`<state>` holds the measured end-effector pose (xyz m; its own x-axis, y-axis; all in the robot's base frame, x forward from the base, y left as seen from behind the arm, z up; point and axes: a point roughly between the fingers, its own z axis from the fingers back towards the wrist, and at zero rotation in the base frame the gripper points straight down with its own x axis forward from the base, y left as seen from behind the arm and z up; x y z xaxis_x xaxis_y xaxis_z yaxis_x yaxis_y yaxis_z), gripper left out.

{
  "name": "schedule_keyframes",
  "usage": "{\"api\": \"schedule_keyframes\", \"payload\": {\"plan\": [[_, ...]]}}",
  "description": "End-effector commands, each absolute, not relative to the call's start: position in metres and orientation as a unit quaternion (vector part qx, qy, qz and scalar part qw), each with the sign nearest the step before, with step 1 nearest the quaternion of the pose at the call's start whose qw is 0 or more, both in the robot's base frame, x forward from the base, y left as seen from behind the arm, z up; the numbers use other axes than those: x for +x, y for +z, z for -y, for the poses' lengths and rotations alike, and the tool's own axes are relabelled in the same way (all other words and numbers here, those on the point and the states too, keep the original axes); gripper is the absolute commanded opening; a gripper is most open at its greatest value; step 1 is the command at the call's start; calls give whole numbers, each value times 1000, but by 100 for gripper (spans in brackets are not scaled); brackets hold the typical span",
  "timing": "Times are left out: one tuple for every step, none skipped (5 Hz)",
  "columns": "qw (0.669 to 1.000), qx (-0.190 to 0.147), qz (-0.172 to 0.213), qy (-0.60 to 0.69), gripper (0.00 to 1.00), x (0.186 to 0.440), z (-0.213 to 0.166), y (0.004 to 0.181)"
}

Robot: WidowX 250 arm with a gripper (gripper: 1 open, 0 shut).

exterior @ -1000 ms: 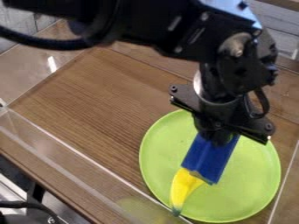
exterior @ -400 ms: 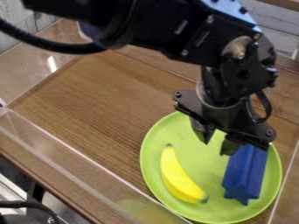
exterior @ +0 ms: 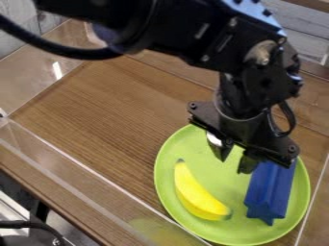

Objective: Put the blue object in the green plate

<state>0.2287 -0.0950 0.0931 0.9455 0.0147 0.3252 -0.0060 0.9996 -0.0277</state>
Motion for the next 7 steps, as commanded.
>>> {"api": "schedule_keyframes", "payload": {"plan": [[984,-18,178,9,0,237,96,104],[985,-16,172,9,100,238,95,103],[986,-13,166,7,0,238,95,103],[987,-13,162,8,100,239,95,100],[987,-11,157,8,100,239,95,100],[988,-14,153,10,100,239,96,96],[989,-9,150,12,100,242,90,97]]}}
